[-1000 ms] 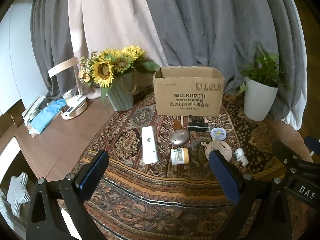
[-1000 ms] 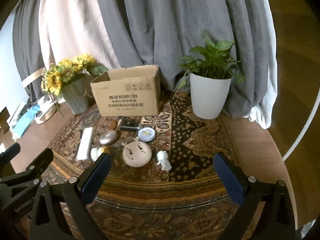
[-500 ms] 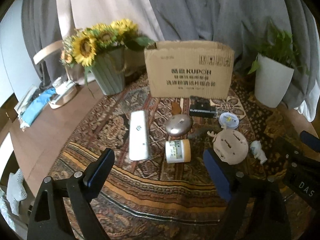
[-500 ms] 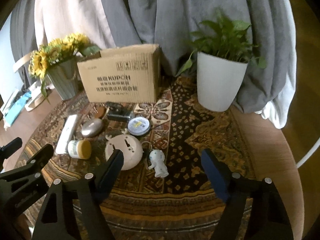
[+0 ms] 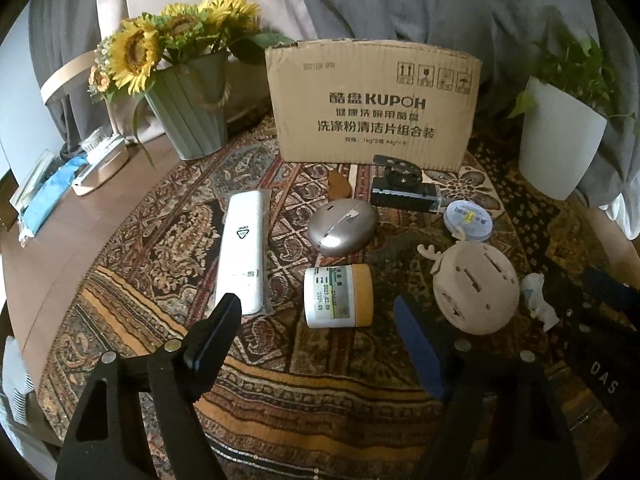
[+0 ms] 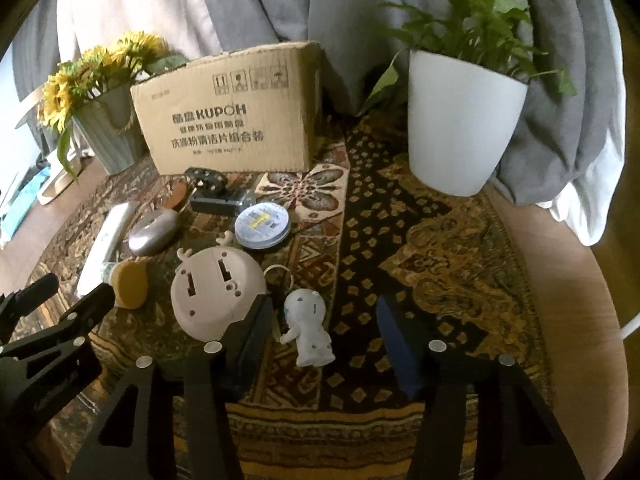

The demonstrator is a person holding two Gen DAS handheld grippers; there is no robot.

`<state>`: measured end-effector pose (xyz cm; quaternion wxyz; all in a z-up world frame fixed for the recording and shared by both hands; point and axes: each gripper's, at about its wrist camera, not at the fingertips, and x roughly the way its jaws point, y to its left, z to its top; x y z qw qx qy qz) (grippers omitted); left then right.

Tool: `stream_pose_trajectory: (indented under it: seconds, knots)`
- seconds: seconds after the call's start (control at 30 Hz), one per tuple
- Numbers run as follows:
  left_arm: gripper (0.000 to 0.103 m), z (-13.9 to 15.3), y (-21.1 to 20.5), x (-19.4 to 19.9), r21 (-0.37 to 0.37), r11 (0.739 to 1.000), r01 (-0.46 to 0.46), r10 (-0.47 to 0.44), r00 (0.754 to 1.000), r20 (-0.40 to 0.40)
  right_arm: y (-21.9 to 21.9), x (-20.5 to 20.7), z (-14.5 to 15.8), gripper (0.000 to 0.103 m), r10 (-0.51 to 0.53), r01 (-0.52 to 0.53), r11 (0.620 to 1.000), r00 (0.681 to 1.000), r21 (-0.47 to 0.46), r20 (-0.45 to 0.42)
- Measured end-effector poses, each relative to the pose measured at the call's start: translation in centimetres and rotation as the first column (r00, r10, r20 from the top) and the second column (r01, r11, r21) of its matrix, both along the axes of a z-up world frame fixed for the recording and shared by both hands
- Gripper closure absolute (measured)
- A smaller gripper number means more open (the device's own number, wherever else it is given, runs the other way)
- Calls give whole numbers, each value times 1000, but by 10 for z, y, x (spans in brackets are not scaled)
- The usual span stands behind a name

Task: Organize rigid objects
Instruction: 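Move left tool toward the cream jar while right tool approaches the white figurine, then close left tool on the cream jar while right tool grasps the white figurine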

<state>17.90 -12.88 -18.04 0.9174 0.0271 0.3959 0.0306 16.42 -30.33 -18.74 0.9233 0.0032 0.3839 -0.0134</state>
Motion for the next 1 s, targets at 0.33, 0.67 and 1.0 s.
stream_pose_trajectory:
  seconds: [0.33, 0.67, 1.0]
  knots:
    - [37, -15, 2, 19, -9, 1000, 18, -19, 999, -40, 3, 15, -17, 57, 4, -3, 1000, 999, 3, -37]
    - [56, -23, 2, 33, -41, 998, 50, -53, 996, -78, 5, 26, -31, 65, 8, -6, 1000, 997, 25, -76]
    - [63, -22, 4, 30, -64, 994, 85, -90, 993, -78, 3, 27, -33, 74, -5, 9, 998, 997, 60, -78]
